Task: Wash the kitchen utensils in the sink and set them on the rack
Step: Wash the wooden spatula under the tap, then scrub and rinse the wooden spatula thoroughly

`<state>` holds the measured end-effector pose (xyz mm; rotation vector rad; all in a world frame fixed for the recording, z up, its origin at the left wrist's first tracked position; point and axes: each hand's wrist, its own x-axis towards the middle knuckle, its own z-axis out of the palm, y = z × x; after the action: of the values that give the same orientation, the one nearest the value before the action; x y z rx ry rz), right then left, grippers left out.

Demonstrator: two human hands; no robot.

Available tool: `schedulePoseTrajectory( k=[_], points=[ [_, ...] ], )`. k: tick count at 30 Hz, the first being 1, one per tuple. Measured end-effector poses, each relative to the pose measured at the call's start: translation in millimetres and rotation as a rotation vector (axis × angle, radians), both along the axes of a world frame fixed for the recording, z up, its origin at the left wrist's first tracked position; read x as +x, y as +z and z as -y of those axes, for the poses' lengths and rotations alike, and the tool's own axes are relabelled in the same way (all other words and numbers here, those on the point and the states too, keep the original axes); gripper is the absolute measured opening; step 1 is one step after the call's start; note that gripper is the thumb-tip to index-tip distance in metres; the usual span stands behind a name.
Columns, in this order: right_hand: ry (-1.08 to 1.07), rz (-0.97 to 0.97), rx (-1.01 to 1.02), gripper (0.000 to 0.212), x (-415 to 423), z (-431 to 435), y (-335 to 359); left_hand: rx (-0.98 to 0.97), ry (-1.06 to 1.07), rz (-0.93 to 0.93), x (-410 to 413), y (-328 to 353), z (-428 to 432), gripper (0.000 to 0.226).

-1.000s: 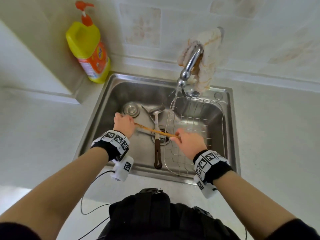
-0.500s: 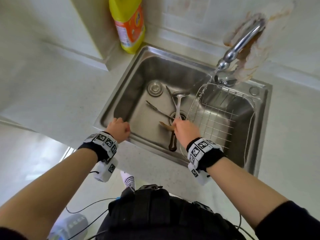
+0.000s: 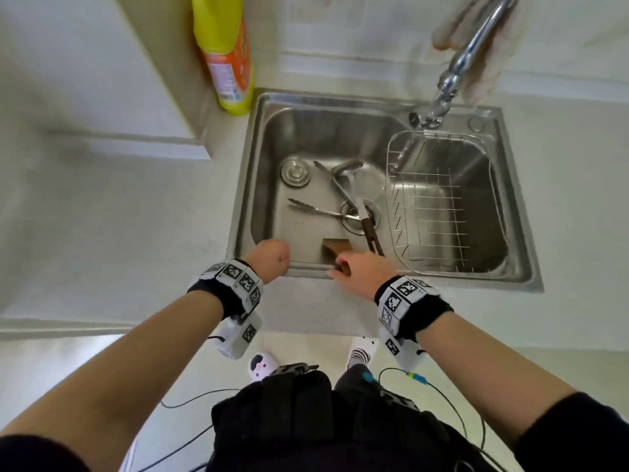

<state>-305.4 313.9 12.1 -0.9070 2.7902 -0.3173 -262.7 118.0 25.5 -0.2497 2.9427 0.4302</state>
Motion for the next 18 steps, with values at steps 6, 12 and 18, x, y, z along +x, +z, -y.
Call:
schedulePoseTrajectory(
  k=[6,12,18],
  points=[
    [-0.147,0.07,-0.136,0.038,-19.1,-7.2,5.0,-0.028,-0.026,0.02,-4.7,1.7,7.4,0.013],
    [-0.265,0.128,-0.388,0.029,-28.8,-8.0,26.6,-0.111,-0.055,0.003,3.6,11.6,10.1,0.023],
    [-0.402,0.576,-0.804,0.033,-40.5,-10.7,54.4,-0.138,-0.126,-0.101,-4.6,30.1,-2.5,0.012]
  ],
)
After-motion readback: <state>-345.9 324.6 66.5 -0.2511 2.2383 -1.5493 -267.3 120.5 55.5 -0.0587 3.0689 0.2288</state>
